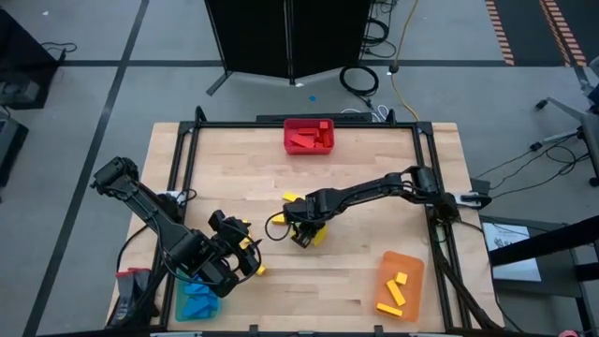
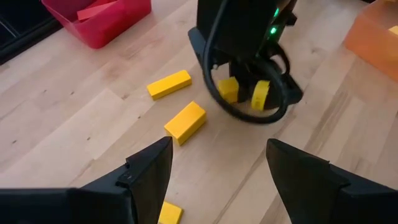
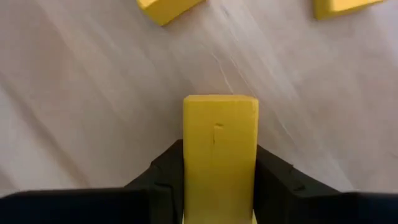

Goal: Sort blocks
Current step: Put the yellow block into the orange bin

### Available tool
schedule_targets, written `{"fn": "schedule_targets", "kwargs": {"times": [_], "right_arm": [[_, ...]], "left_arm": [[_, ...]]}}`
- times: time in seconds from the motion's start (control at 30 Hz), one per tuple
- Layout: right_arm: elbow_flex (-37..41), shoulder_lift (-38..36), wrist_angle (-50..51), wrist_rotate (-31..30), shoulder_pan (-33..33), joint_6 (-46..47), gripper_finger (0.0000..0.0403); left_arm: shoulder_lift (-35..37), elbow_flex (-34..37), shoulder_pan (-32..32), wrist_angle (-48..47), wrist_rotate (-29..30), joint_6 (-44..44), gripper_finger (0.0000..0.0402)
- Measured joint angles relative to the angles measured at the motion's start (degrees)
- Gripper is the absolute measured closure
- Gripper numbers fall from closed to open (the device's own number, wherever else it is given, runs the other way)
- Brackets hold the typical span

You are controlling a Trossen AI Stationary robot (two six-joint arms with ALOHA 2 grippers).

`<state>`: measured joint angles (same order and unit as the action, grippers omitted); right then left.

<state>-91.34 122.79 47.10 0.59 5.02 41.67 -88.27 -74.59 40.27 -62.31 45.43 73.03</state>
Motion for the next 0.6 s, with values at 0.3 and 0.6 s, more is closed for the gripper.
{"fn": "schedule_targets", "kwargs": {"times": [0.3,0.6], "right_arm": [[-0.01,-12.85,8.79,-5.17,0.05,-2.07,0.029],[-0.14,-28.41,28.99,-12.16,12.37,8.38,0.029]], "left_arm": [[0.0,0.0,0.0,-0.16,1.31,-0.02,0.0137],[0.0,0.0,0.0,0.01,1.31,0.0,0.0137]]}}
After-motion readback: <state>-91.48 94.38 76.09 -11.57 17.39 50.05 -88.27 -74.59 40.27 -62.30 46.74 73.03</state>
